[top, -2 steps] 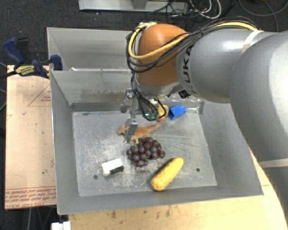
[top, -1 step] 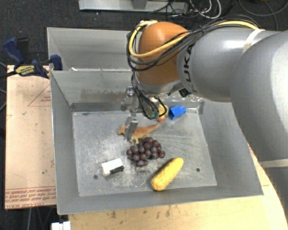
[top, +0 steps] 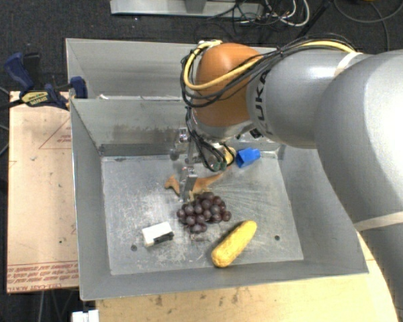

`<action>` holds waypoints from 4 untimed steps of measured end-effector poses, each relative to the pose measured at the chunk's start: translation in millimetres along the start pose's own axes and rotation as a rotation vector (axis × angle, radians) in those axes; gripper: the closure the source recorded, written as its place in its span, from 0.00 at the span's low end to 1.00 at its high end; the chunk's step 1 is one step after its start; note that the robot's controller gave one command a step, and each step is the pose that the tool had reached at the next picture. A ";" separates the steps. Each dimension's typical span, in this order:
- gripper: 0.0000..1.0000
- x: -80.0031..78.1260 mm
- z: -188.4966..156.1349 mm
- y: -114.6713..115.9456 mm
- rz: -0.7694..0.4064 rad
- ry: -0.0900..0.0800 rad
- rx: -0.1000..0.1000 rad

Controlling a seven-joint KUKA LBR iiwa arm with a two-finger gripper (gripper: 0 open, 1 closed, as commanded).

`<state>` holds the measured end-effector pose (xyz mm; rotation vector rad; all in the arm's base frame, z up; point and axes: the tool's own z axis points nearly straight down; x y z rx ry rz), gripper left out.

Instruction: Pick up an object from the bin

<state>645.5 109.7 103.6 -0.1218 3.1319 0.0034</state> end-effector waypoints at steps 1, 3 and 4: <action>1.00 8.2 29.7 -14.4 -0.032 0.006 -0.001; 1.00 20.6 -68.2 -16.5 -0.053 0.005 0.001; 1.00 20.6 -68.2 -16.6 -0.053 0.005 0.000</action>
Offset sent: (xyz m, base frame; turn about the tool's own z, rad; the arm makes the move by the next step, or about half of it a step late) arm 0.0000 0.0000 0.0000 0.0000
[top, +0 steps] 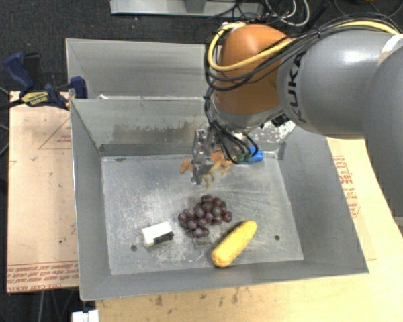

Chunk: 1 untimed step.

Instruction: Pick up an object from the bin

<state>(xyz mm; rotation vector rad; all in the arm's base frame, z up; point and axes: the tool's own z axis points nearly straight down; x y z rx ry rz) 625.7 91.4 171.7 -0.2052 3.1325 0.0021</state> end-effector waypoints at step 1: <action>1.00 -6.0 -36.7 6.3 0.020 0.005 0.000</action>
Offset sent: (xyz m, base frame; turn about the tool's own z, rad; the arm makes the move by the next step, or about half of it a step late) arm -0.0055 -0.0048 0.0609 0.0075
